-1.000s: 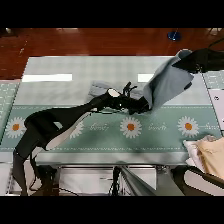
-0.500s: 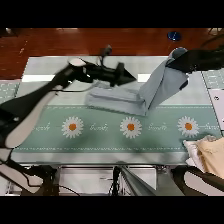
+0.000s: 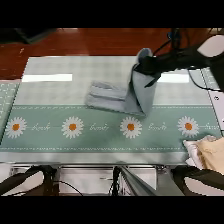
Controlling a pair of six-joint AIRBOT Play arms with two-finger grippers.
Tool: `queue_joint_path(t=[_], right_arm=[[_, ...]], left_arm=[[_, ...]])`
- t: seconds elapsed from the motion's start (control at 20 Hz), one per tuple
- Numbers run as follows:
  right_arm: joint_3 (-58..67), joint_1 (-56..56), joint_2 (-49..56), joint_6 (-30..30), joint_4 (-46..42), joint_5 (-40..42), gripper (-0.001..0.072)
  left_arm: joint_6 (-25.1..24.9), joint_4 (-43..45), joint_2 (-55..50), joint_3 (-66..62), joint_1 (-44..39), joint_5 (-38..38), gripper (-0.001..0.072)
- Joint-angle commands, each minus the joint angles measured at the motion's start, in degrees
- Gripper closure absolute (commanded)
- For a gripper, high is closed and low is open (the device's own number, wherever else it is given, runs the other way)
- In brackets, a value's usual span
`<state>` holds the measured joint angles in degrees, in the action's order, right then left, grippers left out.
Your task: Fold the shirts.
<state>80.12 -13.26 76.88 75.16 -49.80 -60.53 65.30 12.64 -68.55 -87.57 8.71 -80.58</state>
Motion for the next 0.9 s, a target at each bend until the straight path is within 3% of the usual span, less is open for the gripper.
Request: queue_joint_path(t=[0.0, 0.25, 0.3, 0.4, 0.45, 0.55, 0.65, 0.75, 0.85], right_arm=[[0.02, -8.24, 5.97, 3.65, -0.83, 9.46, 0.0692], [0.02, -18.73, 15.63, 7.32, 2.58, 22.36, 0.0691], [0.02, -20.85, 17.68, 7.34, 4.9, 26.32, 0.0636], [0.04, -24.44, 21.0, 7.15, 12.83, 33.57, 0.0171], [0.04, -25.53, 21.66, 6.56, 16.87, 35.5, 0.0136], [0.04, -25.77, 20.61, 3.78, 21.27, 34.38, 0.0134], [0.04, -22.88, 17.07, 1.88, 20.28, 28.81, 0.0134], [0.04, -16.94, 11.08, 1.7, 15.28, 20.35, 0.0134], [0.04, -8.83, 4.02, 4.42, 4.96, 11.34, 0.0135]], left_arm=[[-0.11, 1.57, 7.32, 0.04, 8.94, -5.44, 0.0682], [-0.11, 4.85, 9.09, 0.07, 10.14, -10.47, 0.0682], [-0.11, 5.73, 9.07, 0.07, 10.08, -10.54, 0.0683], [-0.11, 9.62, 8.96, 0.09, 9.55, -10.51, 0.0682], [-0.11, 12.26, 8.83, 0.15, 9.03, -10.49, 0.0682], [-0.11, 18.51, 8.74, 1.49, 7.85, -9.88, 0.0682], [-0.11, 22.91, 8.44, 4.13, 7.08, -9.84, 0.0682], [-0.13, 24.52, 8.24, 7.58, 6.58, -8.52, 0.0682], [-0.17, 24.7, 7.65, 11.15, 6.49, -6.12, 0.0681]])
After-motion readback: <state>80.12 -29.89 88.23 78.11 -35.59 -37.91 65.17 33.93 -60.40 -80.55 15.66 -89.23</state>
